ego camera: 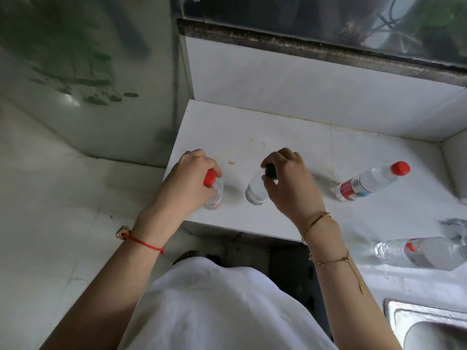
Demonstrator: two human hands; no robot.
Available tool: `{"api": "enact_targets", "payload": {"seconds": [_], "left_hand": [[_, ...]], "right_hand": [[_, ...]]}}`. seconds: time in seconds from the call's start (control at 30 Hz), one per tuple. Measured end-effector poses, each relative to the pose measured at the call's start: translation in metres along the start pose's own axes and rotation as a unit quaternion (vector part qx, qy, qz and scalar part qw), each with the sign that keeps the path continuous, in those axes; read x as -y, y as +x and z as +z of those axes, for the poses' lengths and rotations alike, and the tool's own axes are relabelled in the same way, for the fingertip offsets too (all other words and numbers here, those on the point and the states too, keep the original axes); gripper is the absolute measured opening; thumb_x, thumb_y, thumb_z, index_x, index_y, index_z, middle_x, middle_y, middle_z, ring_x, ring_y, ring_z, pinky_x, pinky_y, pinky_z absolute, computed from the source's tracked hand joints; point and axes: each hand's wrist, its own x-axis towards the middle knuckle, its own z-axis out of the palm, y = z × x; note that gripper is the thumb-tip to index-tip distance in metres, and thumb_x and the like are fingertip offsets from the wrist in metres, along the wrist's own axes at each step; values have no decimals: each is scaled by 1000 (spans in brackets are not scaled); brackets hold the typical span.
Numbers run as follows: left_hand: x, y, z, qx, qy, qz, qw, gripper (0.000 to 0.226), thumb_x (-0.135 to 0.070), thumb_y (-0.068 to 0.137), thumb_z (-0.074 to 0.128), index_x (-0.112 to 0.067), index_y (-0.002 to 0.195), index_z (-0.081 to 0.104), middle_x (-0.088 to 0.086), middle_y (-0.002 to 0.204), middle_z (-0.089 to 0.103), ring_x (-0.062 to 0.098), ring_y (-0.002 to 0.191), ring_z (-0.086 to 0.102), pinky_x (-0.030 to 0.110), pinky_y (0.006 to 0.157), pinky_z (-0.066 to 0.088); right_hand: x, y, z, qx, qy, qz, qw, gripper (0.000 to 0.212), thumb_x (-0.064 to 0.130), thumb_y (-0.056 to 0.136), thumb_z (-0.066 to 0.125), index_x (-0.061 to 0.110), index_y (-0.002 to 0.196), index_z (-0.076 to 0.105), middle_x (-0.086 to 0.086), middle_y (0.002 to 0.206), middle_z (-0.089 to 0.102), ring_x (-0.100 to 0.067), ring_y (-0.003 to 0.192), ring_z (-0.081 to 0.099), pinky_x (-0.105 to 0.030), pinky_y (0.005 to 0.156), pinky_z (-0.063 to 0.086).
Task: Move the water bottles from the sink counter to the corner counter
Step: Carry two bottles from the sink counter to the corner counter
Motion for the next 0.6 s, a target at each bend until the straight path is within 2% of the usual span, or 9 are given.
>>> {"api": "enact_targets", "payload": {"seconds": [0.1,0.23,0.6], "left_hand": [[5,-34,-6,-27,-15,-29,999,29,-2,65,68,-16,90,73,2,96,60,21,92,57,32,82,47],[14,-77,-10,-70,-31,-78,994,28,-2,63,69,-15,87,74,2,96,62,18,85,59,28,77,48],[38,-175,-17,-155,-24,-219,963,23,-7,66,73,-20,86,73,0,94,62,18,88,58,31,77,50]], "right_hand": [[14,-13,7,22,7,-25,999,20,7,87,57,9,106,61,-6,112,58,-23,105,49,-25,84,42],[35,-31,19,61,24,-64,996,22,4,86,54,8,106,62,-7,112,58,-24,107,49,-31,88,46],[100,-58,55,142,44,-220,964,24,0,82,53,8,101,65,-8,106,62,-24,102,52,-28,83,46]]}}
